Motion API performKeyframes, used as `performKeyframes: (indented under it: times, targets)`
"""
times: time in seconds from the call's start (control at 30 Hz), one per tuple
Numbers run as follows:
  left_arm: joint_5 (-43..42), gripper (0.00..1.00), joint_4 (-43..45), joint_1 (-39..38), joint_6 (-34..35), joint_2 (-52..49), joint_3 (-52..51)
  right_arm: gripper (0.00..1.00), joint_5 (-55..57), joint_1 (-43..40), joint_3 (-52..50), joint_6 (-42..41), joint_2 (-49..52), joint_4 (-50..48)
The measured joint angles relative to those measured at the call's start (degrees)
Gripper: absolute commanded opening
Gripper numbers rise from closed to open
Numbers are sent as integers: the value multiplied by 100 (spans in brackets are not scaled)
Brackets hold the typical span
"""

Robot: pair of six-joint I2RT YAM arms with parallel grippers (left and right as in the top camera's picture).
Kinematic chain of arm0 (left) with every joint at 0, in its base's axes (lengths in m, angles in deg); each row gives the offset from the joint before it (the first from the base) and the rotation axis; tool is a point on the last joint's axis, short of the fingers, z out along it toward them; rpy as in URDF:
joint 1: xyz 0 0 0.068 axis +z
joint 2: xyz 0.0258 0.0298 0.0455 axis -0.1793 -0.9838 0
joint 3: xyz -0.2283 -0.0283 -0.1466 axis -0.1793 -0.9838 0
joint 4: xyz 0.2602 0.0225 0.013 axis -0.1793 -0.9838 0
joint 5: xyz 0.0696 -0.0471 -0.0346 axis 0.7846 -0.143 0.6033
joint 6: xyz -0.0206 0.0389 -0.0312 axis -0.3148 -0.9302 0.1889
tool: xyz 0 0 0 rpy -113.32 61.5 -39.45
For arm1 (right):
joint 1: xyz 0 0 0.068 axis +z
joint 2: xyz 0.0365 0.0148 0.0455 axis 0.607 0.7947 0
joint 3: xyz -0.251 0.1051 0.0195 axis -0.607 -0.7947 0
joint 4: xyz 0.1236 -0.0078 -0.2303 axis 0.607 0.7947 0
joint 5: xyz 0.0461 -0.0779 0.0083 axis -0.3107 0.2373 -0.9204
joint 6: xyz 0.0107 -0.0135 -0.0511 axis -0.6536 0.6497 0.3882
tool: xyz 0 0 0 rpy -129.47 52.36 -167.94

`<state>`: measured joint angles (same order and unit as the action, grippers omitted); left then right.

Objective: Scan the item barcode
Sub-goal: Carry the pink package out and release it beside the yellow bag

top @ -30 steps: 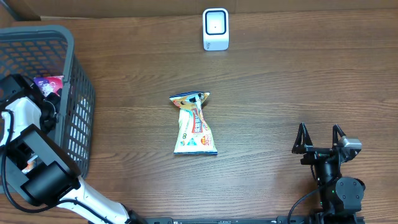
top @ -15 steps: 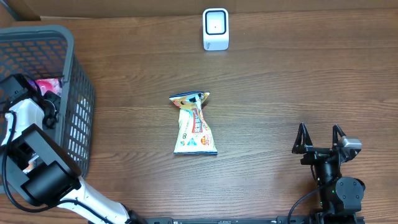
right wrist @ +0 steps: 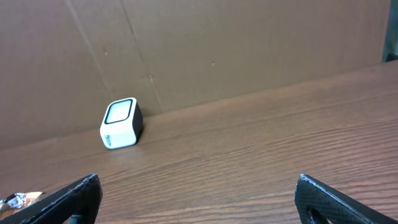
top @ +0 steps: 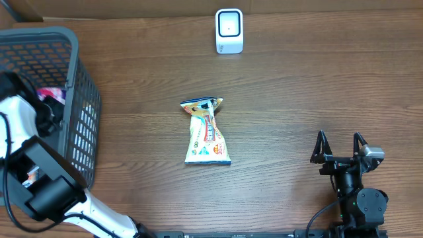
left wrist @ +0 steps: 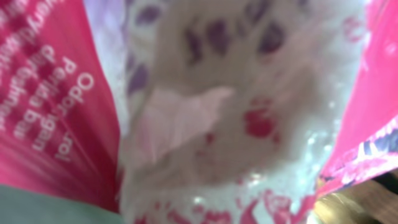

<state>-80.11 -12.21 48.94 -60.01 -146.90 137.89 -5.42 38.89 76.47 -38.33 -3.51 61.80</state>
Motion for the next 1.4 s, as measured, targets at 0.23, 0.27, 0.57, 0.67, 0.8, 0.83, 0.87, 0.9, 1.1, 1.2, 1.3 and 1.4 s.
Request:
performKeyframes:
  times: [0.23,0.27,0.57,0.67,0.8,0.83,0.87,0.9,1.1,1.2,1.3,1.4]
  targets:
    - [-846,4,-1502,0,-94,1193,2505,100,2,0,0,2,0,0]
    - [-1113,4,-1635,-2,-129,1458,2848,100,0,2,0,0,0,0]
    - [-2441,4,-2527,-2597,-1547,3176,3609,100,0,0,0,0,0,-4]
    - [-1860,4,-2236,-4109,-1801,3152,2997,100,2,0,0,0,0,0]
    - [-756,4,-918,-5700,-1801,2750,1460,100,0,2,0,2,0,-4]
    - [-455,4,-505,-6013,-1733,2603,949,100,0,0,0,0,0,-2]
    - [-227,4,-133,-6251,-1676,2455,474,100,0,2,0,2,0,-2]
    - [-35,4,225,-6467,-1606,2271,-9,100,0,2,0,2,0,-4]
    - [520,4,1670,-7049,-1095,1156,-1847,100,0,2,0,2,0,0]
    - [645,17,1843,-7187,-929,699,-2068,100,0,2,0,2,0,0]
    - [675,100,1707,-7254,-826,601,-2041,100,2,2,0,0,0,-2]
    - [743,100,1187,-7259,-807,767,-1598,100,0,2,0,2,0,-2]
